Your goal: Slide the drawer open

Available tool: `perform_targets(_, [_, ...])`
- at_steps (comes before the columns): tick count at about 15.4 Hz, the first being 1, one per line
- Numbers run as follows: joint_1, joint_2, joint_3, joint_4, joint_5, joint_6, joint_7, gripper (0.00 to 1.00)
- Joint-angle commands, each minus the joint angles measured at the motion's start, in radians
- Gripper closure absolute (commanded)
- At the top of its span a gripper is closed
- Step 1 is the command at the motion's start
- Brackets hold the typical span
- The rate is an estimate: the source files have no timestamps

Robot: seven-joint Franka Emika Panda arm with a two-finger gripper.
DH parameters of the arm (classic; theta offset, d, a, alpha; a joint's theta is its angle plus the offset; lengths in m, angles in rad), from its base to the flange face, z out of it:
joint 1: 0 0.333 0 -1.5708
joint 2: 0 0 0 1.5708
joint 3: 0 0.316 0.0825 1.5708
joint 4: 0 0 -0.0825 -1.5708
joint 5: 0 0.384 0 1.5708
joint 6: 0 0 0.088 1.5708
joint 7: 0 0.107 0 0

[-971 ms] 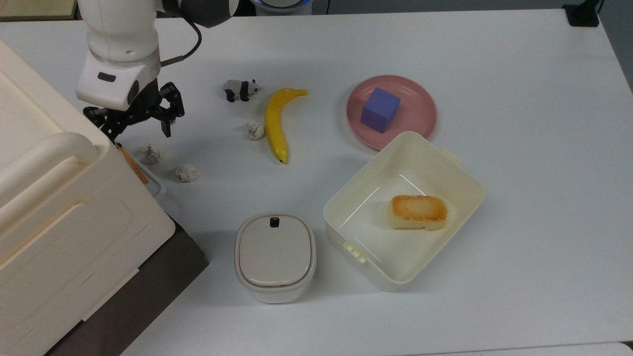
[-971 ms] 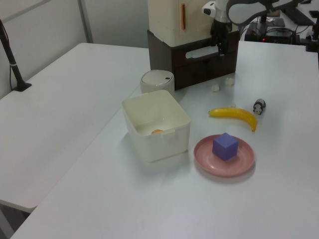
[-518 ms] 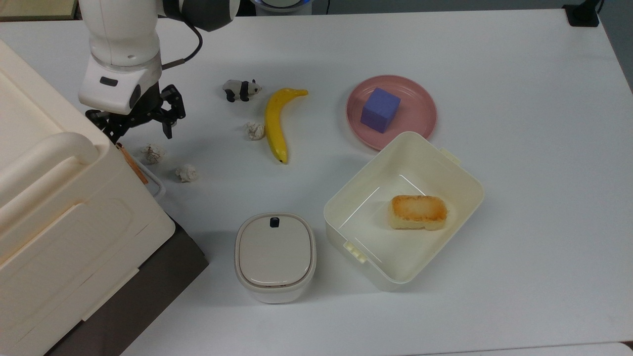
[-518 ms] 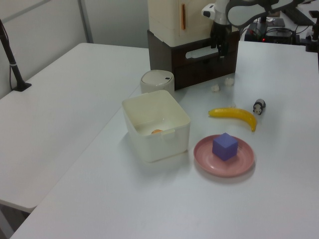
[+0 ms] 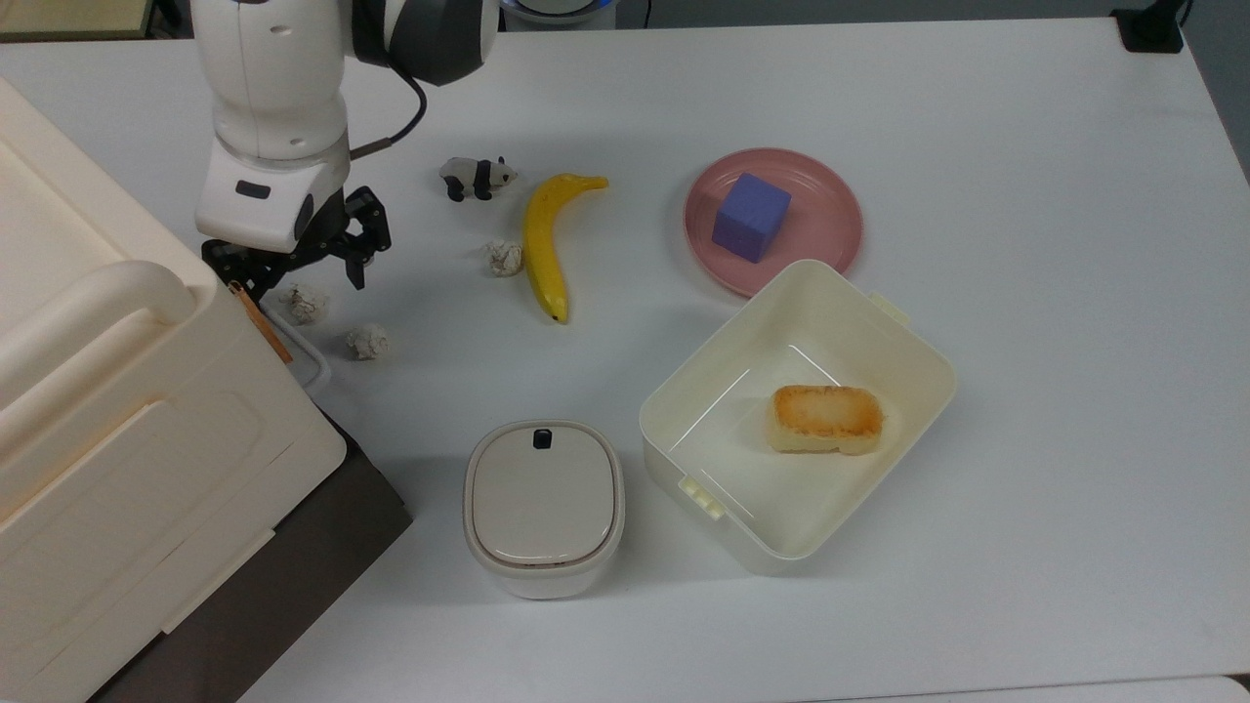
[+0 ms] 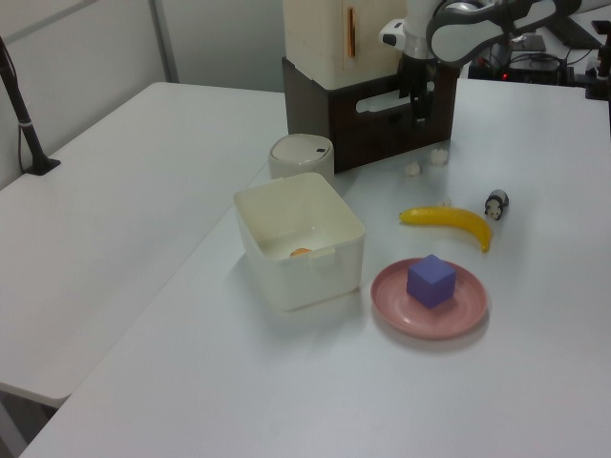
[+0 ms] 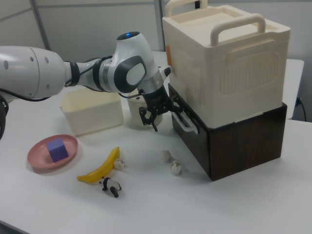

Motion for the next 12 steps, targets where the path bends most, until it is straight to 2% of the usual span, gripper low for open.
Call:
perform_targets(1, [0.054,-0.026,0.009,-0.025,-0.003,-0.081,0.126,0.0])
perform_targets(4, [0.057,-0.071,0.015,-0.025,-0.003,-0.18,0.145,0.0])
perform_targets(12, [0.059,-0.099,0.048,-0.023,-0.001,-0.354,0.145,0.0])
